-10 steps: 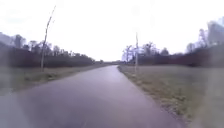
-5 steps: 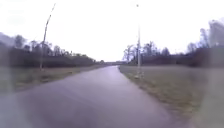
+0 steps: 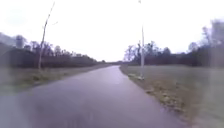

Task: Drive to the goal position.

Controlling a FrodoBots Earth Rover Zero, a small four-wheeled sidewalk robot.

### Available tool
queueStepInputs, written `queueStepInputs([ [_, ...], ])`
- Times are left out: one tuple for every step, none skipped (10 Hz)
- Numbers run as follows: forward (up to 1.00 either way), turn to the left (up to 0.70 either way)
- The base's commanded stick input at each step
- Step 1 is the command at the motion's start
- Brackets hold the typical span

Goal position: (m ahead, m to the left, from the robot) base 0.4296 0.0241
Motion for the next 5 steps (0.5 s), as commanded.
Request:
queueStepInputs([
  [1.0,0.0],
  [1.0,0.0],
  [1.0,0.0],
  [1.0,0.0],
  [1.0,0.0],
])
